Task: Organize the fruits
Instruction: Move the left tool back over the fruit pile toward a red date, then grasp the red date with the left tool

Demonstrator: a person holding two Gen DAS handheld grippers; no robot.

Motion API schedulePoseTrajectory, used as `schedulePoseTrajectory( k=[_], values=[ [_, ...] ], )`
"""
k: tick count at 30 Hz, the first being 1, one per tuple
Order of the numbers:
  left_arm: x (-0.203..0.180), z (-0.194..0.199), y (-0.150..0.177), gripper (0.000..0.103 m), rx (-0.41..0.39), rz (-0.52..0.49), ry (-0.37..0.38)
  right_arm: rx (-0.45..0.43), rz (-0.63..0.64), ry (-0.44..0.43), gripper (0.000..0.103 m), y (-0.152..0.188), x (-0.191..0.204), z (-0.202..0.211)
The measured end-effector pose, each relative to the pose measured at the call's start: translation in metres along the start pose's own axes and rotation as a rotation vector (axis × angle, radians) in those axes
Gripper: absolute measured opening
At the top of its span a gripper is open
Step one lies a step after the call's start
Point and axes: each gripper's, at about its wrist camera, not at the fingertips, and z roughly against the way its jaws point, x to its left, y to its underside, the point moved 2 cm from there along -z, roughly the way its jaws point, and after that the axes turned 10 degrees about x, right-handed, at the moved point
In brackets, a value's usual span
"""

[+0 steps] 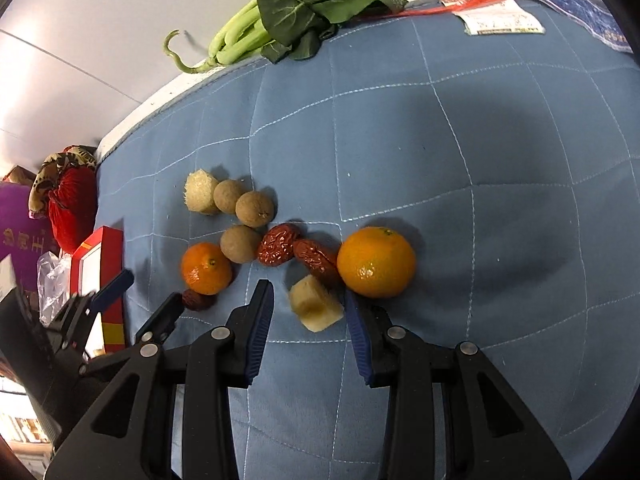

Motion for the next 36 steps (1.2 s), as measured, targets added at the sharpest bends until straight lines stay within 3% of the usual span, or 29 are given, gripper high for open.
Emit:
schedulePoseTrajectory(
  k=[13,27,29,36],
  values=[
    [-0.019,0.023,-0.001,0.072,-0.073,-0.114,0.166,0.003,0.013,-0.008,0.035,0.001,-0.001,0.001],
    [-0.06,0.05,0.01,0.072,-0.098,-0.261,0.252,0.019,0.001,-0.026,0.033,-0.001,-0.006,0.0],
    [-0.062,0.046,0.007,0.072,-0.103,-0.265,0.231,0.018,0.004,-0.022,0.033,0.0,-0.005,0.0],
    [-0.066,0.021,-0.001,0.067,-0.023,-0.193,0.287,0.023,-0.013,-0.051,0.033,0.0,-0.009,0.0]
  ],
)
